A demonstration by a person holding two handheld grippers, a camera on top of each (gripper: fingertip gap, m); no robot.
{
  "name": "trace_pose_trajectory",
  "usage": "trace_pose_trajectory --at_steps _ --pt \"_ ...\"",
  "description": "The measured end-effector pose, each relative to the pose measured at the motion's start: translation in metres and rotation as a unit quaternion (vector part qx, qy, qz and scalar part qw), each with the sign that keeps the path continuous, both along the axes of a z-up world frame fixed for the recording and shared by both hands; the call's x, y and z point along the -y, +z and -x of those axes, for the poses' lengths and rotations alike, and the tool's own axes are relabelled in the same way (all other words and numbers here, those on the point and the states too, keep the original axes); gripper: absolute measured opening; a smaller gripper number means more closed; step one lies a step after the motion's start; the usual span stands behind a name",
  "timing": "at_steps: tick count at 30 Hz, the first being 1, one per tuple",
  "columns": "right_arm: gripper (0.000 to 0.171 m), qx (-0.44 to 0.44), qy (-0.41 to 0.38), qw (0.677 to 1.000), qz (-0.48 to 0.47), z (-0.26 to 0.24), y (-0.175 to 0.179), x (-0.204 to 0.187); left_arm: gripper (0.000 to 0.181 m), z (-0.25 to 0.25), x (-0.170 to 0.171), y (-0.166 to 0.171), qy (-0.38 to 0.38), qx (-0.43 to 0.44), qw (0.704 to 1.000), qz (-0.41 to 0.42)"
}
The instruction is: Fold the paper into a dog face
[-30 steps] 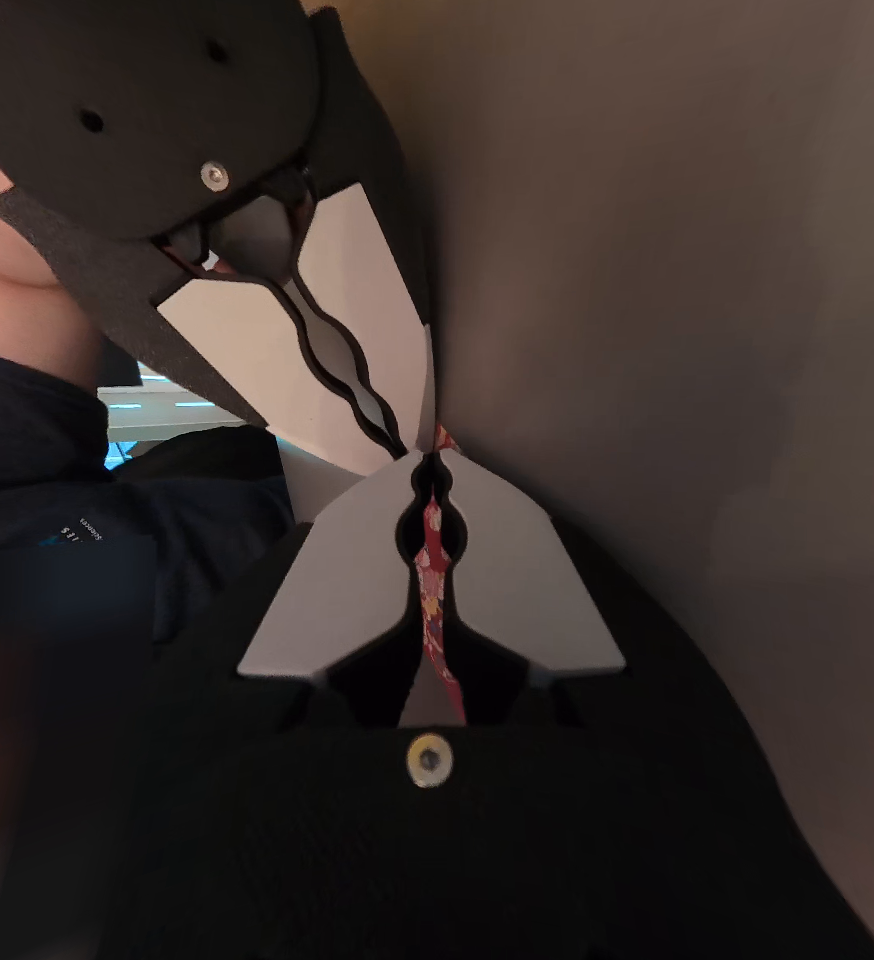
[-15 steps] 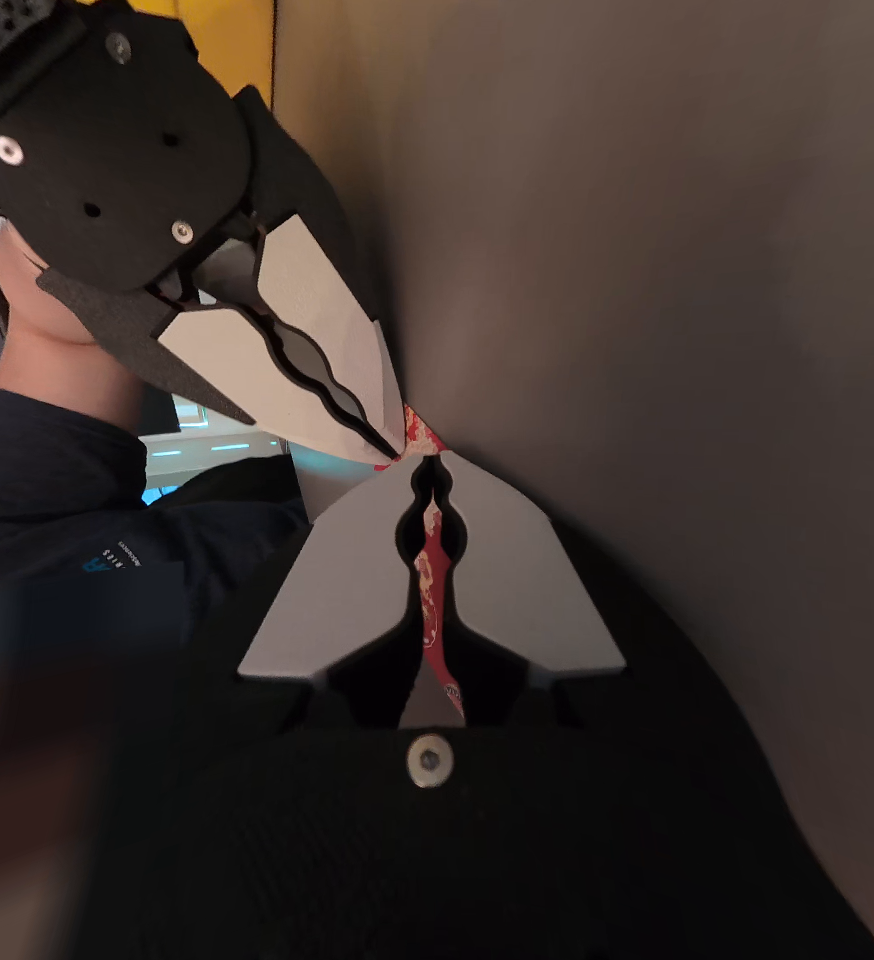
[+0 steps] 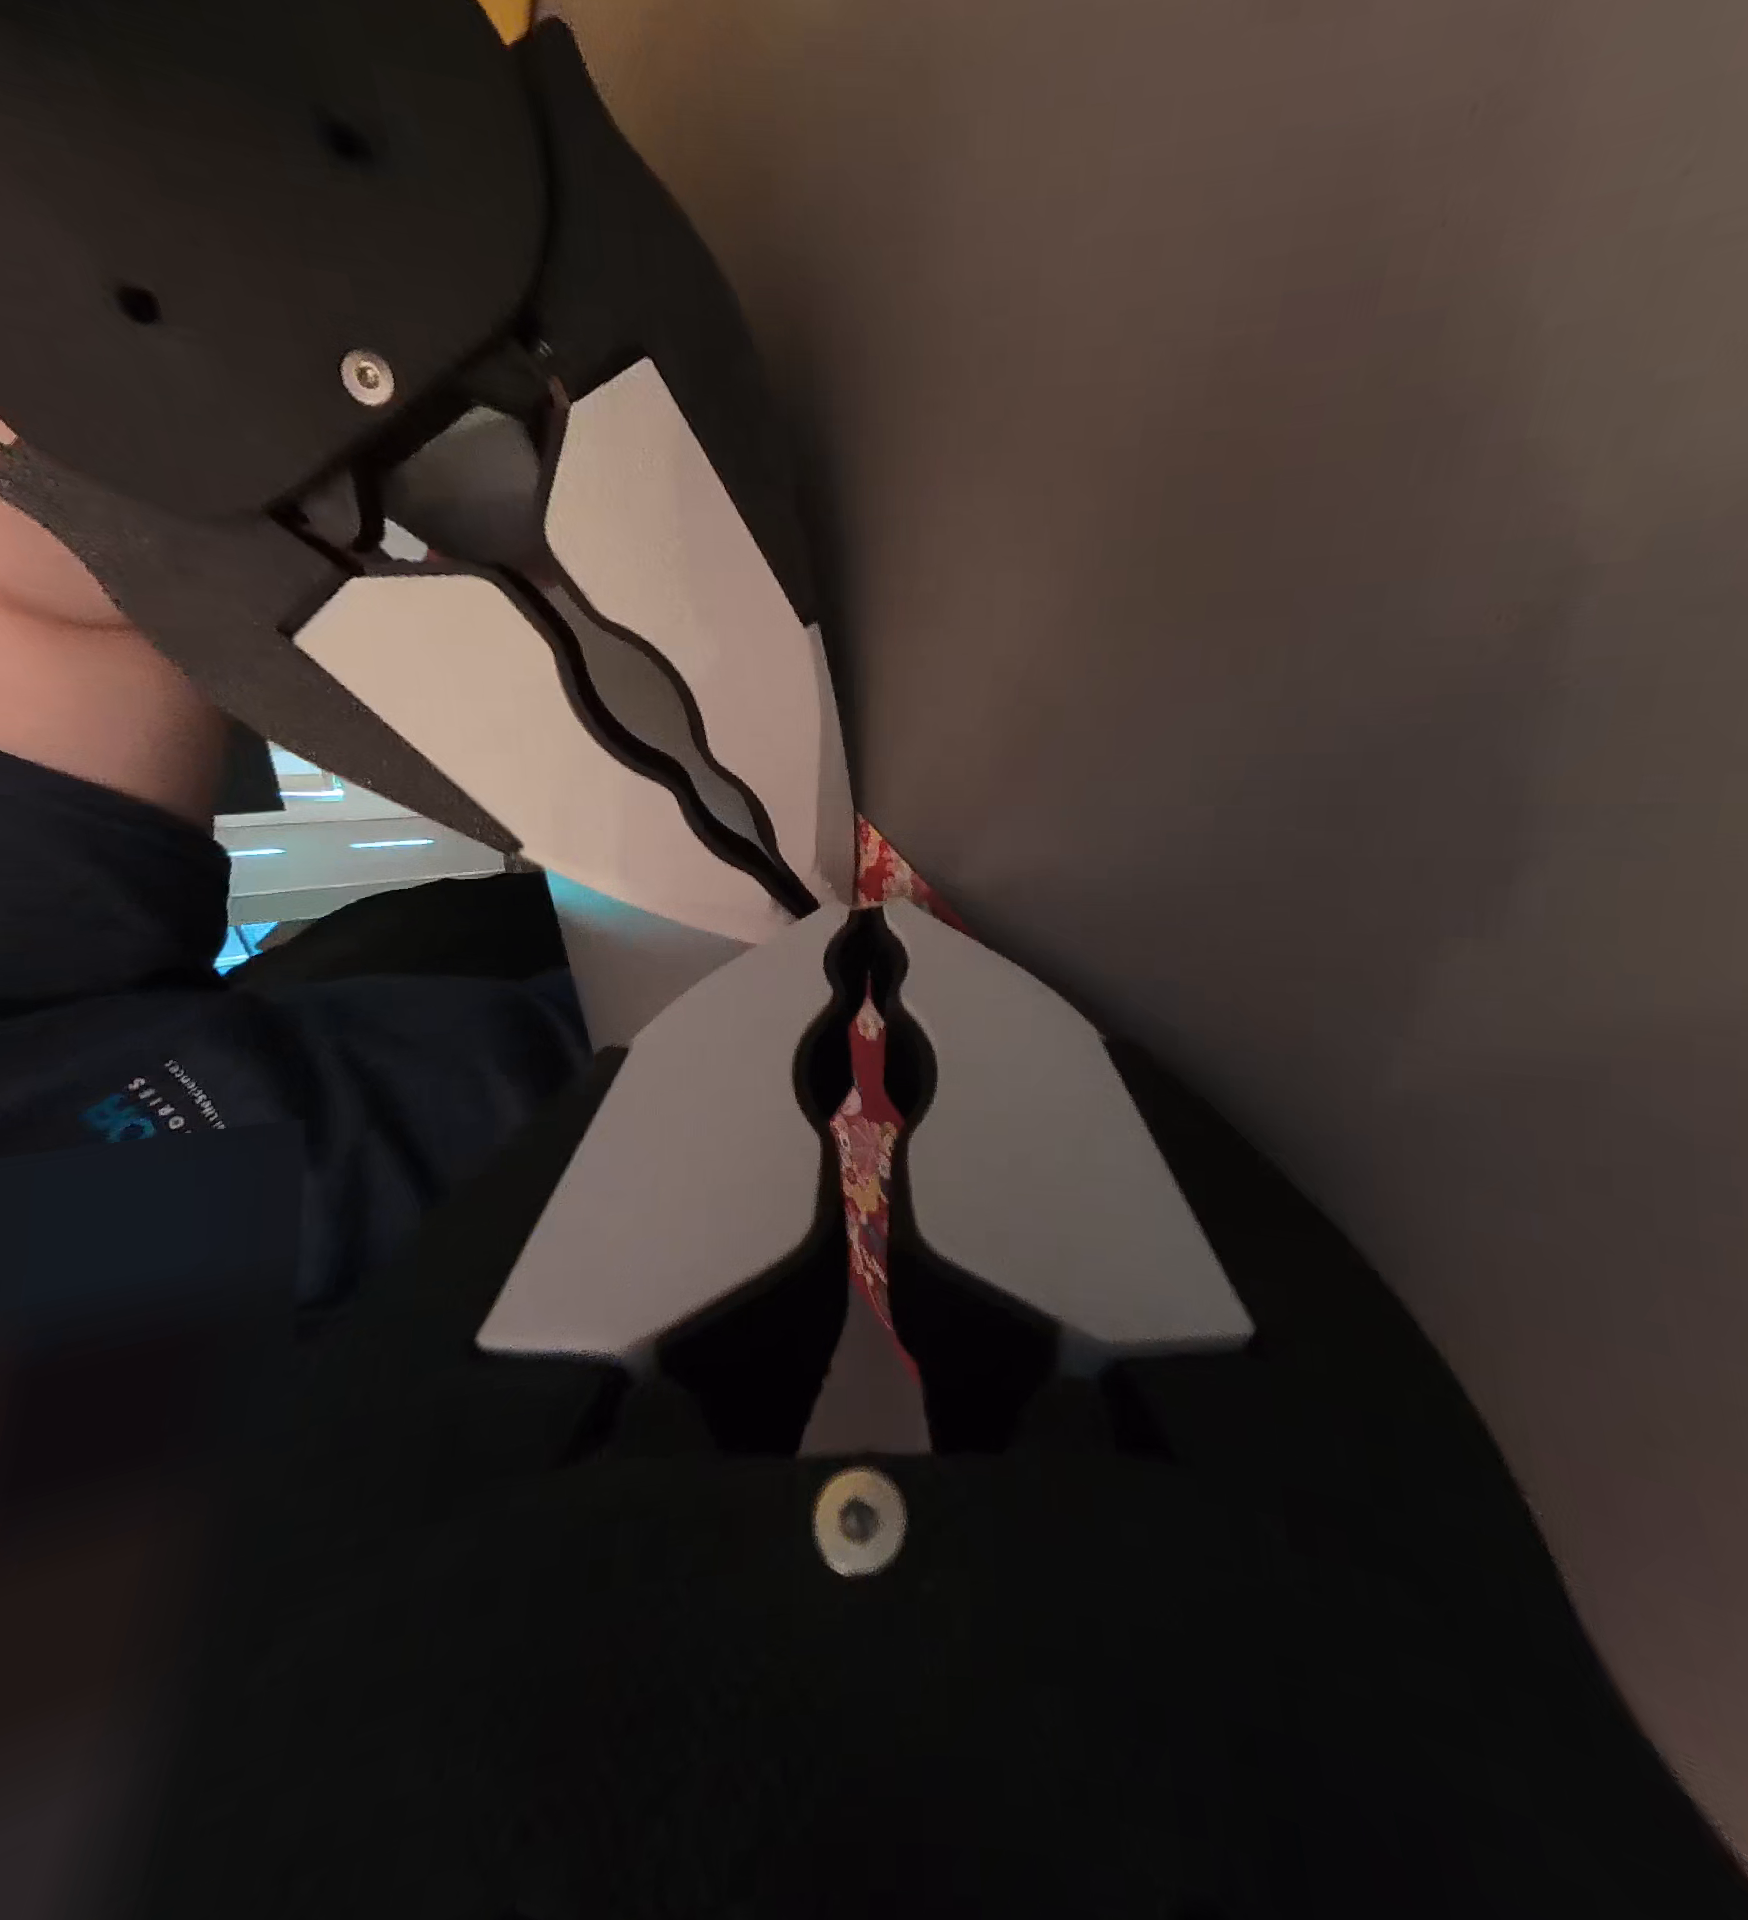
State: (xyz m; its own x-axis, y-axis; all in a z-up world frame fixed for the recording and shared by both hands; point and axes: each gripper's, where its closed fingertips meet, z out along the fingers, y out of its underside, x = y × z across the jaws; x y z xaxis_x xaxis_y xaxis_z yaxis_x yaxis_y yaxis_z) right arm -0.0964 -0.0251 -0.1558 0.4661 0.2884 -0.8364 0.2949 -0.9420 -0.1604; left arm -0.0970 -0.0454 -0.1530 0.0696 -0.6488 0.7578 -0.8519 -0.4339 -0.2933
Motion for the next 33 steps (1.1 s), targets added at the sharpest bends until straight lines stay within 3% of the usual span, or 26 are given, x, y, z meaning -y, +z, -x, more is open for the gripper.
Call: trace_pose_trajectory --at_steps 10,13,17,26,33 --pt "0.002 -0.016 0.002 1.000 0.006 -0.004 0.001 0.000 0.000 0.016 -0.004 0.003 0.029 0.003 0.998 0.052" --pt "0.002 -0.017 0.002 1.000 0.004 -0.004 0.001 0.000 0.000 0.002 0.003 0.028 0.039 0.059 0.996 0.062" --pt "0.002 -0.019 0.003 1.000 0.000 -0.004 0.001 0.000 0.000 0.004 0.022 0.008 -0.023 0.022 0.999 -0.019" --pt "0.001 -0.013 0.017 1.000 -0.020 -0.004 0.001 0.001 0.000 0.016 0.031 0.005 0.022 0.005 0.994 0.110" --pt "0.002 -0.022 0.000 0.999 -0.037 -0.004 0.002 0.000 0.000 0.043 0.038 0.002 0.012 -0.013 0.999 0.038"
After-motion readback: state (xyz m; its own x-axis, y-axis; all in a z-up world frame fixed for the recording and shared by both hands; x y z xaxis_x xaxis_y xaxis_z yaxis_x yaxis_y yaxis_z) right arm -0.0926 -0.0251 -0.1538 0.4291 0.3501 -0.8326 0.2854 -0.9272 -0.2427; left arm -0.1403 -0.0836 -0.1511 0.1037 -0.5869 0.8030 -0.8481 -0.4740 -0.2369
